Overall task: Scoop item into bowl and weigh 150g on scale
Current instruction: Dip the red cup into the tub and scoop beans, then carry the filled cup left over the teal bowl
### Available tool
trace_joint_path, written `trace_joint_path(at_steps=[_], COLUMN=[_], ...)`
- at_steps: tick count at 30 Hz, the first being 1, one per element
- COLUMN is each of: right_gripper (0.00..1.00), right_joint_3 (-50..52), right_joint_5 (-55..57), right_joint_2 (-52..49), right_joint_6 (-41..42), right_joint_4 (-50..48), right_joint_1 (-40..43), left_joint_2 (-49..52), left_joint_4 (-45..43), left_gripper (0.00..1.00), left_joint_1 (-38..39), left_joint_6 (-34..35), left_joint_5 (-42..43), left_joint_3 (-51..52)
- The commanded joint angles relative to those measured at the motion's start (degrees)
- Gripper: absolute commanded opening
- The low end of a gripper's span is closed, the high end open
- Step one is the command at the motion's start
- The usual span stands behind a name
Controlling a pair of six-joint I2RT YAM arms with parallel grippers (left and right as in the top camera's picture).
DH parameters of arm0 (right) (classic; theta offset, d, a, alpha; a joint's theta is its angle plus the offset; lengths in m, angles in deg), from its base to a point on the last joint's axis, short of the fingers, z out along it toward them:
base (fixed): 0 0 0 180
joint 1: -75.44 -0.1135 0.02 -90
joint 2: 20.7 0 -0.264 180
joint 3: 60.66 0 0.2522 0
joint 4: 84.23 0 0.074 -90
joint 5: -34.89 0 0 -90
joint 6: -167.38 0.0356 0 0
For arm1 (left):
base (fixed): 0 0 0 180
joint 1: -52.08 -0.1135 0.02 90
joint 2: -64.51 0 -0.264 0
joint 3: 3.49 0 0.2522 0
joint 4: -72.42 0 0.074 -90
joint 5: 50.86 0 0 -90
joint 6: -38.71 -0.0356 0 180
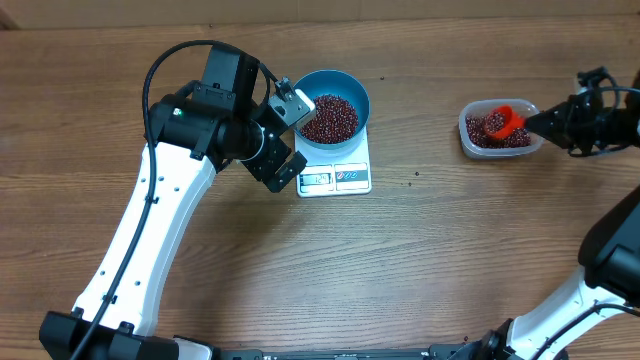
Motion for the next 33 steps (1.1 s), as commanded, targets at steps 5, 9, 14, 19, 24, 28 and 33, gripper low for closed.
trace_joint_path(at_steps=[5, 9, 14, 19, 24, 28, 33], right_gripper=[0.04, 0.04, 0.04, 0.04, 0.04, 0.04, 0.04], right_joint_3=[0.20, 0.20, 0.20, 0.07, -2.01, -5.70, -10.78], right_joint_5=[-10.16, -13.94, -16.35, -16.37, -16.35, -16.37, -16.33], right_joint_2=[-0.07, -0.07, -0.04, 0.15, 0.26, 0.33, 0.37], right_joint_6=[-3.48, -6.27, -7.78, -7.74, -7.72, -7.48, -7.15], right_joint_4=[1.46, 3.26, 4.81, 4.90, 5.77, 7.32, 9.79], right_joint_1=[1.86, 1.60, 0.39, -2.45, -6.64, -10.43, -15.61], left_joint_2=[0.33, 0.33, 0.33, 0.33, 0.33, 0.33, 0.33], left_joint_4=[-0.07, -0.07, -0.07, -0.07, -0.07, -0.07, -0.07], left_gripper=[1.00, 1.00, 0.99, 1.00, 0.99, 1.00, 1.00], left_joint_1=[-0.20, -0.20, -0.20, -0.20, -0.20, -0.20, -0.20], left_joint_6=[-0.90, -0.90, -0.90, -0.90, -0.90, -0.90, -0.90], left_joint_5=[0.07, 0.07, 0.04, 0.07, 0.07, 0.04, 0.07], left_joint_3=[0.31, 0.33, 0.33, 0.33, 0.33, 0.33, 0.33])
